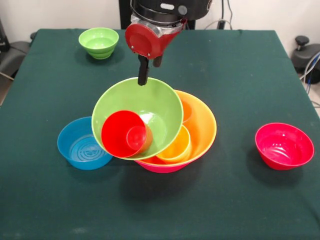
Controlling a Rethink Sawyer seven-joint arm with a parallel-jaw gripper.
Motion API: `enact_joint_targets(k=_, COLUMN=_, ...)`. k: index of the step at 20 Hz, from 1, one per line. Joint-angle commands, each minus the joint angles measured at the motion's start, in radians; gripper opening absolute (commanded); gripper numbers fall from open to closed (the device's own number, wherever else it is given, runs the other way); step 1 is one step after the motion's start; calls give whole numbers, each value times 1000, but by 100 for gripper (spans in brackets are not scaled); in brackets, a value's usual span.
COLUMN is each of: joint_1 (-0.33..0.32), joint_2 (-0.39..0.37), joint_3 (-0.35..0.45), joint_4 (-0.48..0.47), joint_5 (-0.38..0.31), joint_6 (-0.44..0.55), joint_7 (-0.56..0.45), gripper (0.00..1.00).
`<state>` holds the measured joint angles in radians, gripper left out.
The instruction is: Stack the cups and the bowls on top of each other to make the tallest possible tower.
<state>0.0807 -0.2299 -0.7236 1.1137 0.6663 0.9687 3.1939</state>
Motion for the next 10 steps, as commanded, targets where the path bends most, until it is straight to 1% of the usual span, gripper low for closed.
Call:
enact_joint_targets(k=1, joint_1=1, joint_2=74, joint_3=68, joint_4=-37, joint_5=19, joint_6=43, joint_7=276, gripper=100)
enact_joint_targets(k=4, joint_1=6, joint_2=95, joint_3=53, joint_4=-56, joint_5=24, joint_6=30, joint_7=299, gripper=100)
enact_joint_targets(k=10, joint_1=14, joint_2=120, joint_3=42, joint_4=-87, joint_5=48, joint_6=42, joint_7=329, gripper=100)
